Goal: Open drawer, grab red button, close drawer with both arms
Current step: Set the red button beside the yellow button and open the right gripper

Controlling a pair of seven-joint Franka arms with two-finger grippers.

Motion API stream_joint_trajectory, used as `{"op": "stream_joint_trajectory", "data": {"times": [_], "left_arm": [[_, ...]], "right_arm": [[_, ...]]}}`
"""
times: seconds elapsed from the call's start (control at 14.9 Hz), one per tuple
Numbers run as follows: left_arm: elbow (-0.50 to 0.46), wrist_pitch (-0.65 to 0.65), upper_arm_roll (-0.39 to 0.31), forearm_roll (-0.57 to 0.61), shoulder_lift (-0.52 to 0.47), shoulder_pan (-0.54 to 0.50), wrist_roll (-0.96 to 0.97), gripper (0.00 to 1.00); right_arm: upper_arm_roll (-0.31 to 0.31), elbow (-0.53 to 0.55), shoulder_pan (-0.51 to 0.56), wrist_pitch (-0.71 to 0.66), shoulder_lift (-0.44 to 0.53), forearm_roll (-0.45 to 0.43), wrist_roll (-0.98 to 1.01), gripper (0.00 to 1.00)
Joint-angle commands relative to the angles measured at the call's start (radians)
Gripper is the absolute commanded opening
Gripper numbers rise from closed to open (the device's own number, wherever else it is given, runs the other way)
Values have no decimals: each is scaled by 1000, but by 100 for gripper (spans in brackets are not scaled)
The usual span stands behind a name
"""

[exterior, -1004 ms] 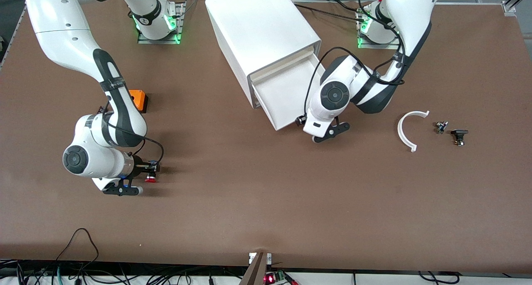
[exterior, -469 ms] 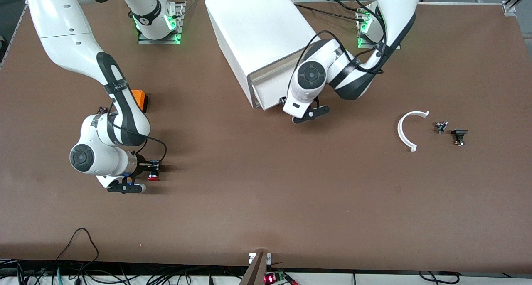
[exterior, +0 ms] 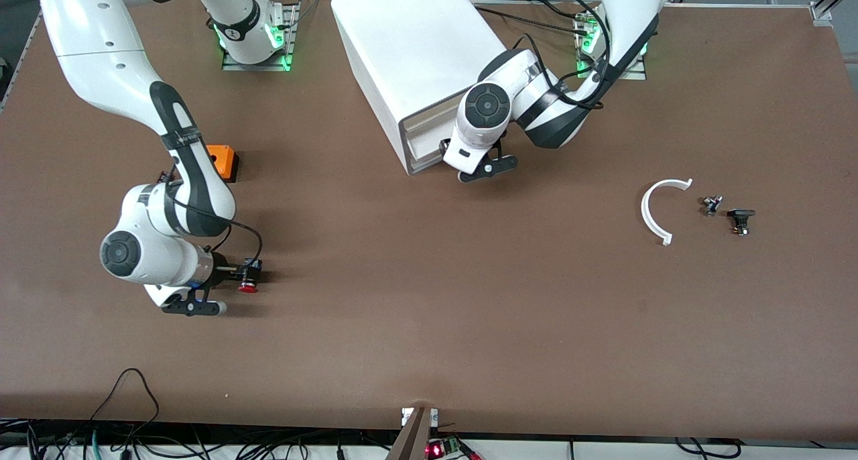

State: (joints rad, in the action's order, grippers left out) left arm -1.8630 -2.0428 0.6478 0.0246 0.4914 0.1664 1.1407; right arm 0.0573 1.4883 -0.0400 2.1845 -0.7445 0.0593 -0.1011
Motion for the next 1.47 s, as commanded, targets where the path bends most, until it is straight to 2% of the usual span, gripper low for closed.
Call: {"op": "stream_joint_trajectory", "data": {"times": [0.0, 0.33, 0.94, 1.21, 1.41], "left_arm": [[-31, 3, 29, -55, -34, -19, 1, 96], [-31, 6, 38, -104, -28, -15, -6, 98], [-24, 26, 41, -106, -27, -17, -13, 99], [39, 65, 41, -91, -40, -73, -16, 99], [132, 156, 35, -54, -40, -117, -71, 100]], "right_arm": [[-19, 26, 8, -86, 129, -22, 14, 100], [-66, 38, 8, -276, 316, -61, 15, 100], [-66, 40, 8, -620, 658, -53, 17, 100], [-66, 41, 8, -693, 761, -53, 17, 100], [-68, 99, 8, -660, 823, -52, 17, 100]]}}
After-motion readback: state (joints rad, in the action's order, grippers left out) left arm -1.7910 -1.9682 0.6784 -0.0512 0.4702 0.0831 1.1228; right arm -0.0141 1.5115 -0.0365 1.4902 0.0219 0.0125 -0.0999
